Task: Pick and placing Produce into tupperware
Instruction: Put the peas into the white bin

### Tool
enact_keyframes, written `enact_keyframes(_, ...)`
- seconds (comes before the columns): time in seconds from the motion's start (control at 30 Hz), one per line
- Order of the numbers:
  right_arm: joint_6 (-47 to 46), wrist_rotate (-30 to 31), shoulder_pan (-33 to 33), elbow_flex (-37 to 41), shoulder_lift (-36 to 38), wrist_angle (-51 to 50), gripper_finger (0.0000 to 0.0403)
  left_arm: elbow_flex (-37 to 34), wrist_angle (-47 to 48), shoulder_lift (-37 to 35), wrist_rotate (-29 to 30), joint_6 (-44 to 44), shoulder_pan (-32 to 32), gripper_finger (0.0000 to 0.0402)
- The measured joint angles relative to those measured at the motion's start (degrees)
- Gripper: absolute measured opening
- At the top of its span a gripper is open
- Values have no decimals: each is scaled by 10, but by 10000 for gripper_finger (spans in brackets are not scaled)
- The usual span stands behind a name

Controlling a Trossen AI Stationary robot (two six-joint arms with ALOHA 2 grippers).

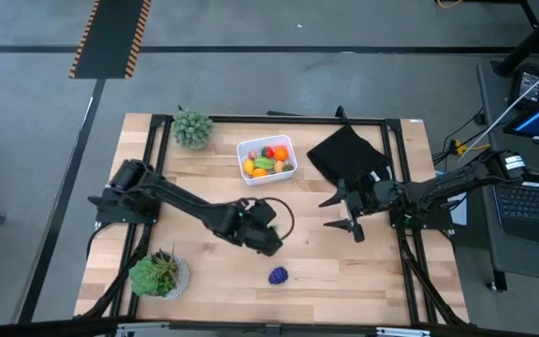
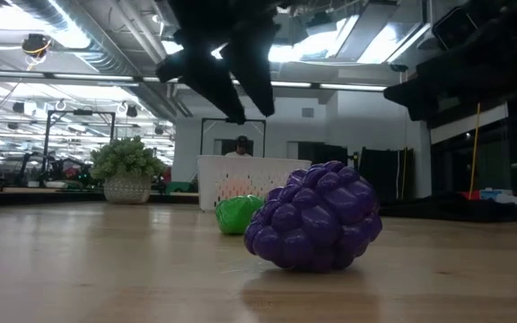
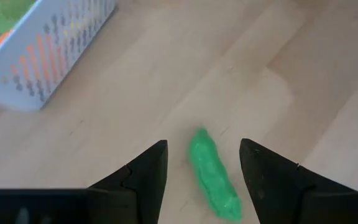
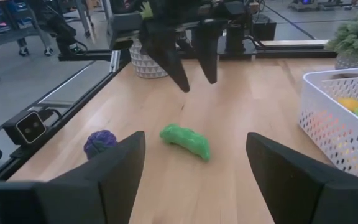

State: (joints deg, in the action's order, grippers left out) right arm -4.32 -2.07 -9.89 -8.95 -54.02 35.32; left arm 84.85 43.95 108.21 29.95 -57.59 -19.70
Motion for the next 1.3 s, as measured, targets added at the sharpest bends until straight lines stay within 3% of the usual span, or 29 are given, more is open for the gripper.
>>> enact_keyframes(0.17,0,0,-11,0,0,-6,281,33,47,35,-25,-50,-20,192)
enact_keyframes(0.87,-1,0,-16,0,0,-10,281,34,52,62,-23,-18,-24,196)
enact_keyframes(1.3,-3,0,-16,0,0,-11,281,34,46,75,-43,-19,-21,283)
